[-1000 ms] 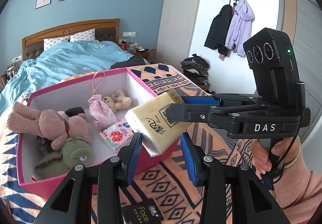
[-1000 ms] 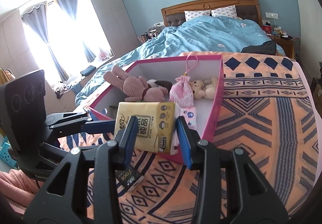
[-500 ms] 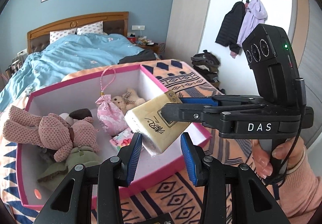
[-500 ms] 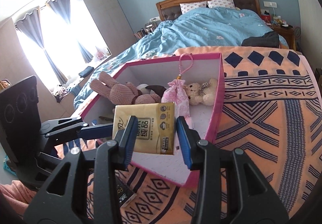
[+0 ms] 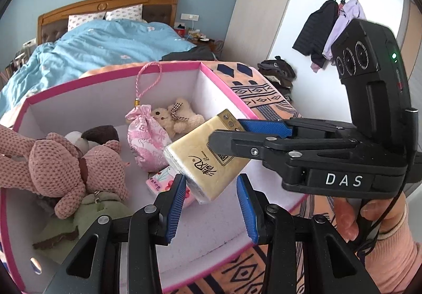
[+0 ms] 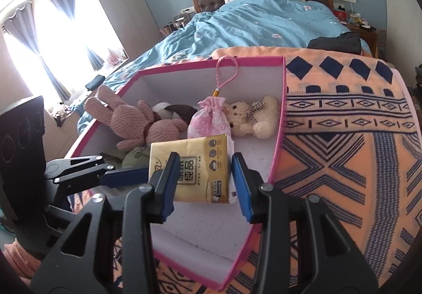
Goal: Organize objects
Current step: 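Lower the cream tissue pack into the box and open the right gripper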
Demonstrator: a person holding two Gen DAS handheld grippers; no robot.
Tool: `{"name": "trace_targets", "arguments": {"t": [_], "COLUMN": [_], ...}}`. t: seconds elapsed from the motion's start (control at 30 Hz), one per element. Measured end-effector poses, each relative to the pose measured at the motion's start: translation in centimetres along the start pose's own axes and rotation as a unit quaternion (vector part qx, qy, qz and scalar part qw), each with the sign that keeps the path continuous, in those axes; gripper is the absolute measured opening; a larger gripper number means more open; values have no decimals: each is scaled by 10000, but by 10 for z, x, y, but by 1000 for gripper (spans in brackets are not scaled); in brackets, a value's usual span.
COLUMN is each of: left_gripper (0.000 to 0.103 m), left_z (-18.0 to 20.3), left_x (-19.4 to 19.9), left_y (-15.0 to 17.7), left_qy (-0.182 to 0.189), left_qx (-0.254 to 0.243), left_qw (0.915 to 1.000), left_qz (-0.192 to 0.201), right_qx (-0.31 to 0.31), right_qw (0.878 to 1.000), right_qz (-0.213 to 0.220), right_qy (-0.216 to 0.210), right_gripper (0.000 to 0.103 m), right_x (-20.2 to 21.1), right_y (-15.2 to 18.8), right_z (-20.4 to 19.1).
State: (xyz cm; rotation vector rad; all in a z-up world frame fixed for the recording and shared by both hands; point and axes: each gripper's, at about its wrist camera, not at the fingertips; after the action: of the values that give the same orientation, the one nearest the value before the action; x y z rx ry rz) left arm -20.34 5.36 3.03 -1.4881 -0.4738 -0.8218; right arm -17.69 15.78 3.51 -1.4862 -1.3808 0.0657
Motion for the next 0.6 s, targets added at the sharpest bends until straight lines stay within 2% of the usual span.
{"name": "trace_targets", "arguments": {"t": [0.2, 0.33, 0.43, 0.6], "left_gripper": [40, 40, 40, 52], "left_z": [-1, -2, -2, -2], "left_x": [-11, -13, -6, 19], "left_y": [-4, -2, 2, 14], "left_qy": [-194, -290, -366, -362], "left_qx": [17, 23, -28, -98], "left_qw": [9998, 9996, 9993, 9981], "left_qz": [-49, -36, 118, 480], "right_qx": [111, 131, 139, 208], "right_qw": [9993, 9991, 9992, 9993], "right_qz": [37, 96, 138, 260], "right_qy": [352, 401, 340, 174], "right_gripper": [48, 49, 49, 49], "right_x": [-9, -6, -1, 17], "right_y": [-5, -1, 2, 13], "right_z": [-3, -3, -4, -11]}}
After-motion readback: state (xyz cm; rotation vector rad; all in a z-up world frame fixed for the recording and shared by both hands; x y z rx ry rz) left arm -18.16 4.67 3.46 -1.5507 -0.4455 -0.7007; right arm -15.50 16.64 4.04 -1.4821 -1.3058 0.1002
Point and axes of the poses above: each gripper's, at about its wrist camera, not at the fingertips, and x roughly against the way its jaws point, z to its right, y to its underside, and after that the axes turned 13 degrees about -y, right-handed
